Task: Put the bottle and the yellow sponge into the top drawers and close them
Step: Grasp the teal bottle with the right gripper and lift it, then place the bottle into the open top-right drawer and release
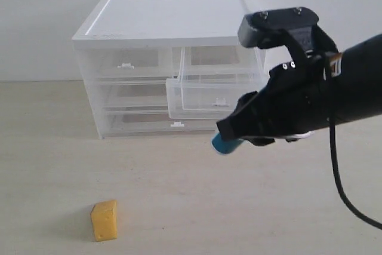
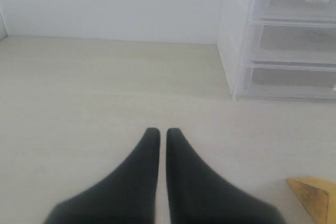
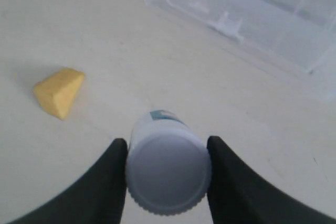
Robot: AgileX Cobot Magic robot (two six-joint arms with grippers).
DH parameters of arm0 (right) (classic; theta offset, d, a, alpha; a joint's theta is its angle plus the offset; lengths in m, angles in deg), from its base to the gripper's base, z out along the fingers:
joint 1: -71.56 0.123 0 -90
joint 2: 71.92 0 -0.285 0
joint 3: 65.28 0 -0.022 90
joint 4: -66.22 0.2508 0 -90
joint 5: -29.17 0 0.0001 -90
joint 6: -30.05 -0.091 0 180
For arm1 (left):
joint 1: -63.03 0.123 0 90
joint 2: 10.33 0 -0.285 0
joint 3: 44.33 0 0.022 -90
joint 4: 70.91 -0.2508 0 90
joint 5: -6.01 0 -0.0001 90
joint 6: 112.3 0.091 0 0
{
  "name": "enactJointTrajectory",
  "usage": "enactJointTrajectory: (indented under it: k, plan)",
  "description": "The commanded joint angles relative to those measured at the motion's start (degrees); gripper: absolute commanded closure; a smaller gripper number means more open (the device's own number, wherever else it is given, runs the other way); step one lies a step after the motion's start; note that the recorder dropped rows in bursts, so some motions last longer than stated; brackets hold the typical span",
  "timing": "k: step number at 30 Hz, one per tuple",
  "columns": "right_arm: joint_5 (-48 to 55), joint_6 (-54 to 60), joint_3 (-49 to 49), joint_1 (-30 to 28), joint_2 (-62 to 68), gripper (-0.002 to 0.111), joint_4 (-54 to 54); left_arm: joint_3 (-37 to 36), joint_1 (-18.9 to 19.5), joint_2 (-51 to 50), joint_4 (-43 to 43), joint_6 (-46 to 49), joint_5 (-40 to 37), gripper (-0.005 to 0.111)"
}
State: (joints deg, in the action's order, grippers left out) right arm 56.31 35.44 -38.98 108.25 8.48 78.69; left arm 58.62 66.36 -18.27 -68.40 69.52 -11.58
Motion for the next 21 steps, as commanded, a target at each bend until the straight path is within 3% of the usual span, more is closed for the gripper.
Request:
enactJointTrajectory:
  k: [1, 8, 11, 16, 21]
  plan:
    - [-2.87, 3.77, -4.03, -1.09, 1.46, 0.108, 7.97, -0.16, 0.09, 0.15, -0.20, 0.11, -0.04, 0.103]
    - [12.12, 35.99, -9.26, -13.56, 7.43, 0.108, 45.94, -0.16, 0.09, 0.15, -0.20, 0.11, -0.04, 0.103]
    - [19.80, 44.08, -10.35, -19.29, 10.91, 0.108, 58.64, -0.16, 0.09, 0.15, -0.20, 0.11, -0.04, 0.103]
    - [26.83, 48.34, -11.47, -25.55, 15.61, 0.108, 70.80, -0.16, 0.09, 0.15, -0.20, 0.11, -0.04, 0.103]
    - [23.62, 48.28, -12.20, -26.95, 18.27, 0.108, 74.62, -0.16, 0.09, 0.15, -0.20, 0.11, -0.04, 0.103]
